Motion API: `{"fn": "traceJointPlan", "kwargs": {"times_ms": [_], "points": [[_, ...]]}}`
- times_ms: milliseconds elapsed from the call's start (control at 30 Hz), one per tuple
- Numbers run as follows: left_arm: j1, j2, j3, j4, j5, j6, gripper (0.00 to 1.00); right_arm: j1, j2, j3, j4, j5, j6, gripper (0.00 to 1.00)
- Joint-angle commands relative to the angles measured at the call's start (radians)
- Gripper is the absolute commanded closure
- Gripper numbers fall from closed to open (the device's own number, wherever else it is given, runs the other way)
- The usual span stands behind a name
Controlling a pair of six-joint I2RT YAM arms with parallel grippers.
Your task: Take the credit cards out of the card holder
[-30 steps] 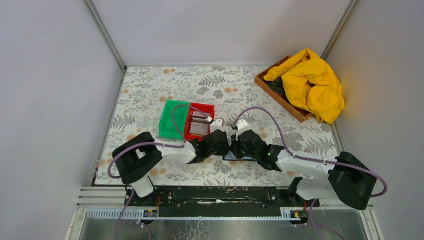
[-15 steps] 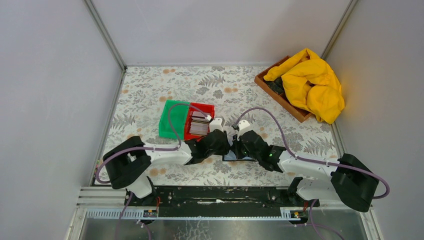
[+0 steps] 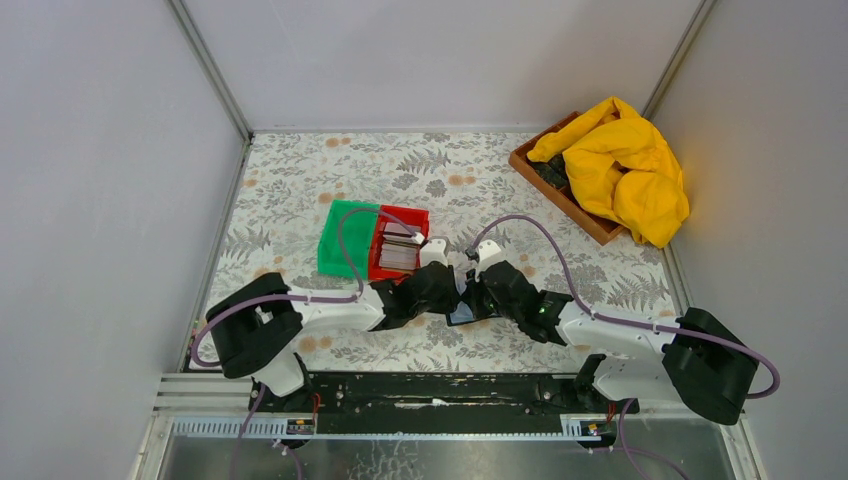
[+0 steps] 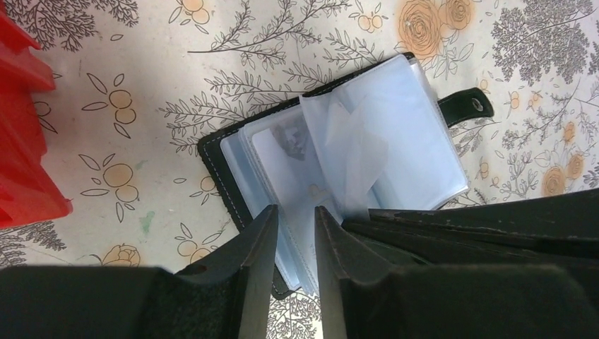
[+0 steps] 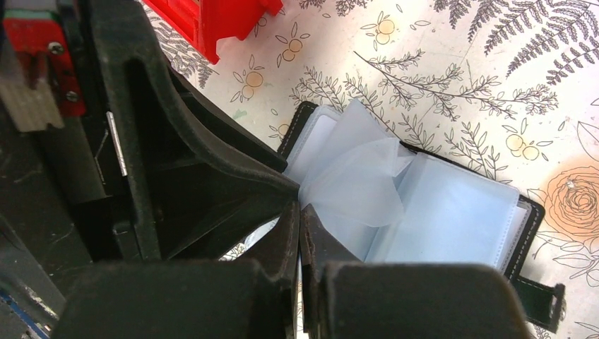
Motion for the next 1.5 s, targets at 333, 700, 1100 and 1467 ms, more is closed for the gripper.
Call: {"fn": "traceJointPlan", "kwargs": {"times_ms": [333, 700, 1100, 1467], "points": [[-0.011, -0.075, -0.005, -0.02, -0.011, 0.02, 0.41, -0.007, -0.03, -0.004, 0.059, -0.011, 0.001, 1.0], [-0.017, 0.077, 0.085, -0.034, 0.027, 0.026, 0.61, -0.01, -0.052, -0.019, 0.069, -0.02, 0.006, 1.0], [-0.025, 0.146, 0.177, -0.033, 0.03, 0.036, 0.62, -0.009, -0.185, -0.034, 0.019, 0.021, 0.018, 0.46], [-0.041, 0.232, 0.292, -0.03, 0.059, 0.044, 0.62, -0.009, -0.541, -0.06, -0.231, 0.281, 0.08, 0.45]]}}
